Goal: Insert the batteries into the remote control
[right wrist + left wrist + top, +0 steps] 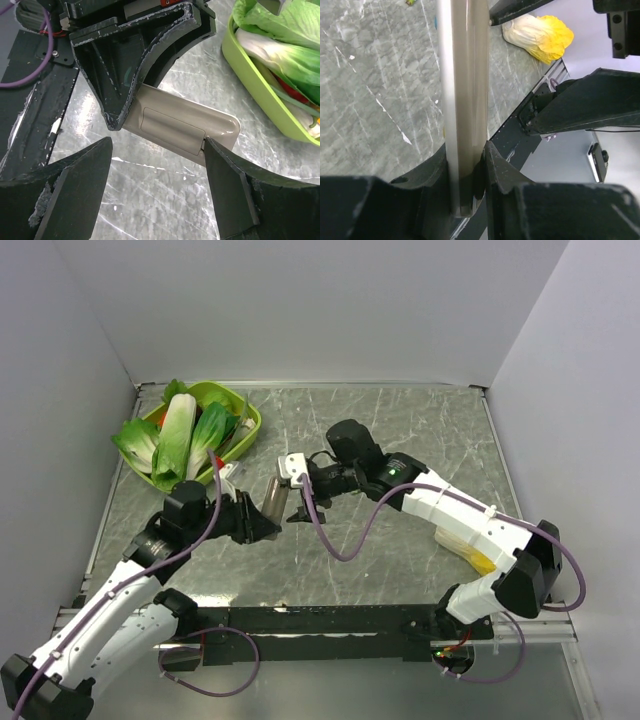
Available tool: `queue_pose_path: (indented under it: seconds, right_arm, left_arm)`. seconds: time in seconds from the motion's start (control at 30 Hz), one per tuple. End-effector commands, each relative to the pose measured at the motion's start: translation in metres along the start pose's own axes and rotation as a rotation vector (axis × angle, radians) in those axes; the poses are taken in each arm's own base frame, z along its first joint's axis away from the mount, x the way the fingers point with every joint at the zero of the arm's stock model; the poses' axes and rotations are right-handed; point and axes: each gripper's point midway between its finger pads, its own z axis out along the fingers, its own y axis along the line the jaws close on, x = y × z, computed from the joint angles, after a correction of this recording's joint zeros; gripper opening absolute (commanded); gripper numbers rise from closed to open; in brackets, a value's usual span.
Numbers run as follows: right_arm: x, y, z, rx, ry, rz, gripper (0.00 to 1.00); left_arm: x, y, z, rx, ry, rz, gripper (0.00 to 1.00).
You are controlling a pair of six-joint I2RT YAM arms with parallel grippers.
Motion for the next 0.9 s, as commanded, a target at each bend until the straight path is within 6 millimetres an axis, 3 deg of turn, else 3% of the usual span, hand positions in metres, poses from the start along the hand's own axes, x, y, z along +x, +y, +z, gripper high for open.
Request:
queue_pose_path:
  seconds: [0.0, 0.23, 0.27, 0.43, 0.5, 0.6, 0.7, 0.87]
  right_arm:
    - [0.007, 0.078, 0.020, -0.335, -0.021, 0.201, 0.79]
    - [0.001, 0.080, 0.021, -0.323, -0.043, 0.193, 0.79]
    - [0.008, 0.075, 0.021, -0.280, -0.015, 0.189, 0.79]
    - [-0.005, 0.043, 0.000, -0.028, -0.048, 0.144, 0.81]
    - [-0.014, 0.024, -0.017, 0.125, -0.070, 0.154, 0.82]
    - [-0.018, 0.006, -0.037, 0.283, -0.078, 0.177, 0.96]
    - [-0.015, 0.001, -0.044, 0.332, -0.053, 0.208, 1.00]
    - [-0.036, -0.002, -0.039, 0.328, -0.159, 0.315, 1.00]
  left_arm:
    - [-0.084, -0.066, -0.012, 0.215, -0.325, 0.291, 0.02]
    - [-0.089, -0.038, 0.000, 0.090, -0.340, 0.259, 0.02]
    - [-0.089, -0.031, 0.001, 0.059, -0.342, 0.249, 0.02]
    - [-0.069, -0.002, 0.011, -0.020, -0.286, 0.212, 0.02]
    - [-0.064, 0.003, 0.013, -0.032, -0.278, 0.207, 0.02]
    - [-0.060, 0.014, 0.016, -0.060, -0.270, 0.228, 0.02]
    - [-0.058, 0.022, 0.015, -0.091, -0.271, 0.280, 0.02]
    - [-0.063, 0.021, 0.008, -0.098, -0.304, 0.383, 0.02]
